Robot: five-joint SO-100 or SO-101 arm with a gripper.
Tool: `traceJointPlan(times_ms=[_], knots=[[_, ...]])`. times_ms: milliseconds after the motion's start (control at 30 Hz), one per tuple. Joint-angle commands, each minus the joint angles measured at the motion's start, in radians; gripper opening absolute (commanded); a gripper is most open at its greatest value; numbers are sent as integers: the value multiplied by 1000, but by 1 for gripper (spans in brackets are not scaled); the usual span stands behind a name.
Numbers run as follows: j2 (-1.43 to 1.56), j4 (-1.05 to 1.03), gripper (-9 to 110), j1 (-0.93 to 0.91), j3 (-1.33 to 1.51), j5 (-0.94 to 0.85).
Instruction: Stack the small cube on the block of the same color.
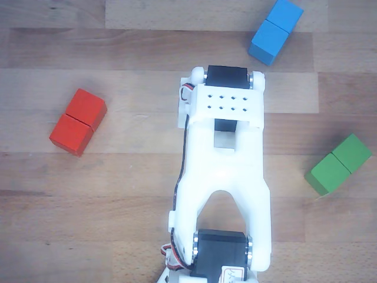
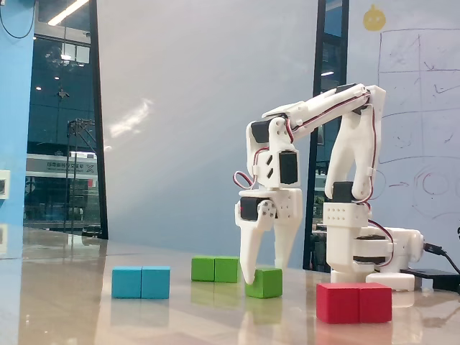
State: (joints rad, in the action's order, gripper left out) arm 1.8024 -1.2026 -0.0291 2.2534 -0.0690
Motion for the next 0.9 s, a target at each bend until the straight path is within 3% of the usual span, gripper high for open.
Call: traceJointPlan(times_ms=[0, 167, 533, 867], knots=[[6, 44, 9, -11, -89, -5], [8, 52, 3, -11, -91, -5], [54, 35, 3, -20, -104, 2], [190, 15, 2, -207, -279, -8]])
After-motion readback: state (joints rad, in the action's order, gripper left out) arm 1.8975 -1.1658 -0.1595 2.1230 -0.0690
